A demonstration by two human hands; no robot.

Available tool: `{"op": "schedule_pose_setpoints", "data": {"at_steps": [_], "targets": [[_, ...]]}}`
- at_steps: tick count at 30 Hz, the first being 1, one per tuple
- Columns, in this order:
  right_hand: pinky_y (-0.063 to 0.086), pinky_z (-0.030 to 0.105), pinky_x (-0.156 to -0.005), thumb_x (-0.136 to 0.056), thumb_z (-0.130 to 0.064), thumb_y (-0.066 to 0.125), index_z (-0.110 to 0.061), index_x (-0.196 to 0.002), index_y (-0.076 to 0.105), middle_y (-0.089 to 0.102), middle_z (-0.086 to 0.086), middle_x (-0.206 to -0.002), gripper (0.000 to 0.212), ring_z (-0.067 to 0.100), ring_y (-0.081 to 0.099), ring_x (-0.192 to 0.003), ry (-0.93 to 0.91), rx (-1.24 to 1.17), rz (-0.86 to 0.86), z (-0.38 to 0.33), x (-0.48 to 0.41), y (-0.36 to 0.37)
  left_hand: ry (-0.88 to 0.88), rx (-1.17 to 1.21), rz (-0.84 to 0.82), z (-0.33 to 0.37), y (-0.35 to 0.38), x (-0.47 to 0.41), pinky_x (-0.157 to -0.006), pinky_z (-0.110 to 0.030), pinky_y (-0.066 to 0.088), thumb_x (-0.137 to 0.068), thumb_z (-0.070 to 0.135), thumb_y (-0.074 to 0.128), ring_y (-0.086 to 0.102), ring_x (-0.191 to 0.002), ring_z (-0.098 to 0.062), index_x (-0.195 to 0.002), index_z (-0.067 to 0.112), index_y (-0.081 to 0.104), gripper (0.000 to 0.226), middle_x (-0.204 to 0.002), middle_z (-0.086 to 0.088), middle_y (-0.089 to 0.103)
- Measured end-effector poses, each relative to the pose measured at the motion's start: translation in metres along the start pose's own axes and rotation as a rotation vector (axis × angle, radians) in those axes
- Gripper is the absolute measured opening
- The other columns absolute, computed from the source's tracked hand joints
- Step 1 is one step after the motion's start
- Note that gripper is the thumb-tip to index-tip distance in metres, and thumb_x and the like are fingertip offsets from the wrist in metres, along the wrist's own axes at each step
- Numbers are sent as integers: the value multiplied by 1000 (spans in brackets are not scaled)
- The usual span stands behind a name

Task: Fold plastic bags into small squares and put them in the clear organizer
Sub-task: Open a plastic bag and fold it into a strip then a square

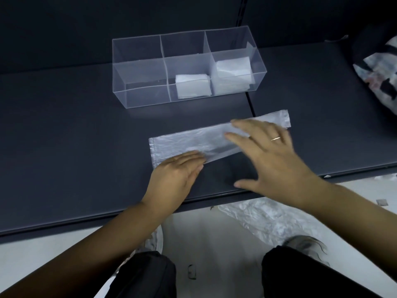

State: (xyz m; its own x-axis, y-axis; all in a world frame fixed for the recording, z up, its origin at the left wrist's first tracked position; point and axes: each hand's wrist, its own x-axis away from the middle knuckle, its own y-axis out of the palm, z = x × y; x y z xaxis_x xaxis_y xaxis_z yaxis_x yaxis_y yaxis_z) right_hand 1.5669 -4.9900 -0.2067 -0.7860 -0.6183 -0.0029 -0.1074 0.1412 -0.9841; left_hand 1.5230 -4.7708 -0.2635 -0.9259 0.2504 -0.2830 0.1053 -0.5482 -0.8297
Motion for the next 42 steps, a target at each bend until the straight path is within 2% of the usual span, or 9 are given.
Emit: {"op": "schedule_pose_setpoints", "data": {"at_steps": [6,11,18,21,26,30,35,38,42], "targets": [[43,17,-88,-82,-19,74,-21,-88,74,71,-9,-95,6,7,62,-91,250,-491,24,31,-22,24,-130,103,-93,-8,-13,-1,-92,-23,47,-87,17,69,66,-104,-12,-108,15,73,21,-110,4,72],[47,13,-79,-84,-17,72,-16,-76,71,74,-5,-76,9,2,67,-75,470,-870,-8,57,-36,26,-542,479,-48,-37,-36,-1,-81,-5,44,-84,19,73,66,-85,9,-82,38,74,18,-89,24,72],[47,14,-81,-85,-23,72,-10,-64,70,73,0,-70,24,8,68,-77,574,-799,36,55,-55,32,-961,648,74,-69,-46,-8,-60,-17,53,-86,23,70,66,-61,-6,-76,19,74,12,-64,5,71],[49,20,-80,-84,-24,72,-9,-64,71,72,2,-69,26,9,67,-74,612,-702,72,52,-60,33,-880,340,180,-65,-45,-5,-68,-25,51,-88,15,66,67,-66,-13,-82,12,69,8,-70,5,70],[54,28,-75,-85,-28,70,-12,-65,72,69,-6,-62,25,8,66,-69,640,-604,92,50,-65,36,-123,-140,146,-10,-18,-1,-95,-37,40,-92,17,47,55,-102,-30,-111,6,65,28,-110,-12,62],[54,31,-70,-85,-31,70,-11,-74,71,65,-6,-65,22,17,66,-75,687,-558,95,46,-67,39,-201,-359,-359,-2,7,-3,-120,-45,1,-92,64,8,2,-149,-24,-153,10,14,81,-161,-6,9],[46,30,-81,-84,-16,67,-12,-99,65,59,5,-102,15,20,57,-91,381,-331,451,21,-63,31,-258,-480,-428,-11,19,3,-118,-50,-6,-86,70,-5,-12,-148,-23,-153,15,-4,87,-162,-2,-7],[28,33,-112,-94,-18,55,-8,-134,52,48,12,-140,42,23,42,-131,-45,-366,159,-13,-57,43,-259,-479,-420,-11,21,4,-117,-53,-5,-86,69,-4,-12,-148,-23,-151,15,-7,85,-161,-2,-8],[-8,33,-120,-99,-52,26,-15,-154,1,-5,0,-162,71,13,-9,-148,-48,-85,-211,-5,-44,66,-249,-461,-416,-11,21,3,-117,-55,-1,-87,68,1,-7,-148,-24,-153,12,5,87,-162,-4,-1]]}}
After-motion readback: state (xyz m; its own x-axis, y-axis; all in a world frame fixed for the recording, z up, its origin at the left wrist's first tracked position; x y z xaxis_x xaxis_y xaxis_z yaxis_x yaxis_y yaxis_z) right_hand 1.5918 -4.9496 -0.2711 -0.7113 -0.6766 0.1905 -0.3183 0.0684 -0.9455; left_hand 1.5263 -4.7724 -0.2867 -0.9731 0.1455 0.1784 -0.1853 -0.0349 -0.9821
